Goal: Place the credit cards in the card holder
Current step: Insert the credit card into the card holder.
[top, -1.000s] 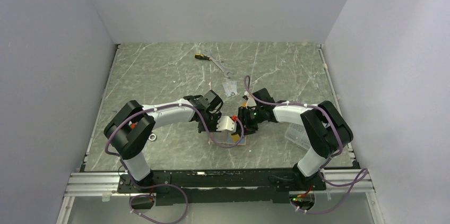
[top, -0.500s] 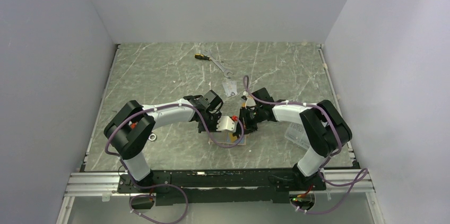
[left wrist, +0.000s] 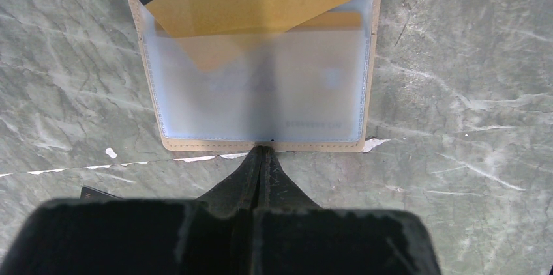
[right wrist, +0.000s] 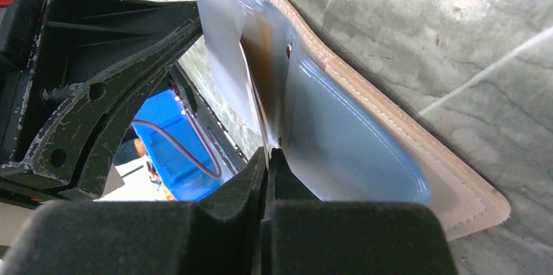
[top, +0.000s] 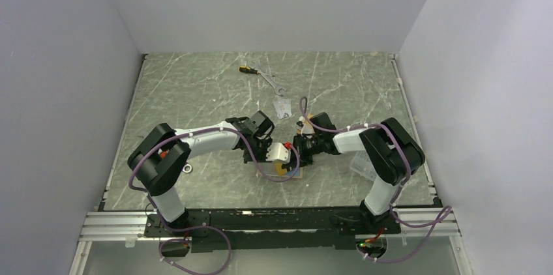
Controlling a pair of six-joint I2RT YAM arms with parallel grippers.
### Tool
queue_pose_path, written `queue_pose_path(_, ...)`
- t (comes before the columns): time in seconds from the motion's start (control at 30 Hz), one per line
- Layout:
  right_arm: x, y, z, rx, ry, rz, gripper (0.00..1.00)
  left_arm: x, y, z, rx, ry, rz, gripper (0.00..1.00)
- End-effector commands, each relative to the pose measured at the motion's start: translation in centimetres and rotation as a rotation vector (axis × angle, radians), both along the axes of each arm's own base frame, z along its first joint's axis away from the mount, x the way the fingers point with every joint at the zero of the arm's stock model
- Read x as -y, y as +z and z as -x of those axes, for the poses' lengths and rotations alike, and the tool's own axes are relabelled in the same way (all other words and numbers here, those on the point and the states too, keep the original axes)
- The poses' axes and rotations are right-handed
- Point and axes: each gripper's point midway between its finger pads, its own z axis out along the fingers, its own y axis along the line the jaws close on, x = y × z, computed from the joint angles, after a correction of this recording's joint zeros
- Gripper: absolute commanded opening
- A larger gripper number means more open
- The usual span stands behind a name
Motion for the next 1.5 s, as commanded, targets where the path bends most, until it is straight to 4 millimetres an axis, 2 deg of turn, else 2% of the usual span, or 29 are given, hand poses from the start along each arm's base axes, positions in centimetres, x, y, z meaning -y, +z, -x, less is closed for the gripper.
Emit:
queue_pose_path(0.0,0.0,-1.1,0.2,-0.029,-0.038,0.007,0.00,-1.7,-1.7,1.4,-0.041,0.000,-0.070,0.01)
queue_pose_path(0.57,0.3,-2.2,0.5,-0.048,-0.108,0.030,0.00,-1.9,-1.8,1.9,-0.040,-0.012,-0.071,0.00)
queue_pose_path(0.8,0.6,-2.8,-0.4,-0.042,-0.153,0.046,0.00,-2.2,-2.3,2.2,-0.045,-0.031,-0.086,0.00)
queue_pose_path(1.47,0.1,-2.5,-2.3,-0.015,-0.274,-0.016,0.00,-2.1,-2.8,3.1,-0.063,-0.076,-0.102,0.00)
